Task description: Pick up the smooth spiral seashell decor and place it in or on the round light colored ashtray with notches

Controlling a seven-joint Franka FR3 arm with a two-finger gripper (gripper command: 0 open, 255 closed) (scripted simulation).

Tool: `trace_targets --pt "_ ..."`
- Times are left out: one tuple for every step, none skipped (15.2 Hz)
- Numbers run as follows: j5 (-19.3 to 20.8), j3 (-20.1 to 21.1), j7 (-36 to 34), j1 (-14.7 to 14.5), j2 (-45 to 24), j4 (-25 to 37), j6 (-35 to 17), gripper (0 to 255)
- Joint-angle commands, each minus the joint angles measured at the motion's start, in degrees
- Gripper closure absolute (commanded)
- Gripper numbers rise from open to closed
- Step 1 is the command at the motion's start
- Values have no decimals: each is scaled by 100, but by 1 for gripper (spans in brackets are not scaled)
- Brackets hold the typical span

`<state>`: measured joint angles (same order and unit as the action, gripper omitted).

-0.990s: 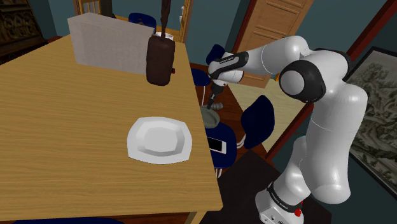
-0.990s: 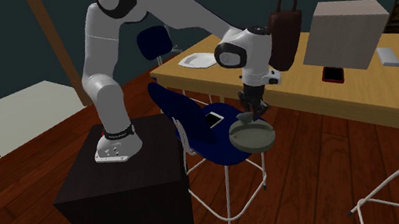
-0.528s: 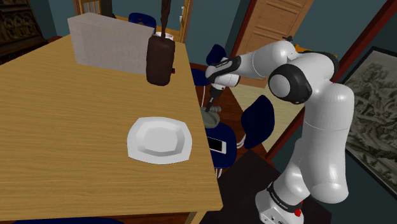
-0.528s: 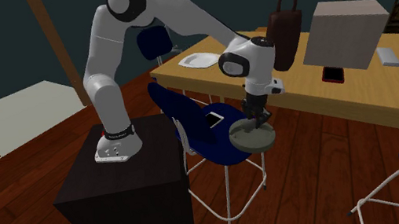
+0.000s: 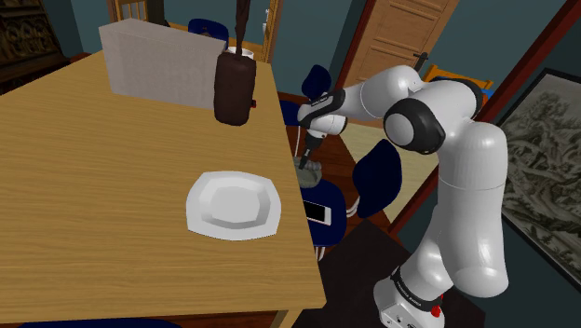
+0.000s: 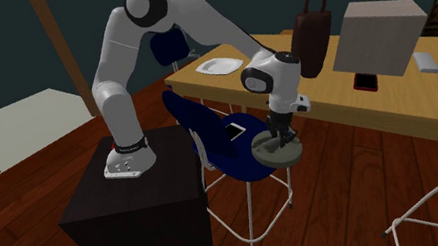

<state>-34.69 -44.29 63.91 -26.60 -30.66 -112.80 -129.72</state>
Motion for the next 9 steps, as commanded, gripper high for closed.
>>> trace_targets --pt "-10 8 5 6 -11 3 -7 255" --pt "-10 8 5 6 -11 3 -7 255" --pt "-10 8 5 6 -11 3 -7 255" --pt "-10 8 5 6 -11 3 -7 255" --pt "-10 8 5 6 -11 4 -7 0" --pt "-10 8 5 6 -11 4 -7 0" --pt "-10 8 5 6 -11 4 -7 0" --pt "-10 8 5 6 -11 4 -7 0" --pt "-10 8 5 6 -11 4 -7 0"
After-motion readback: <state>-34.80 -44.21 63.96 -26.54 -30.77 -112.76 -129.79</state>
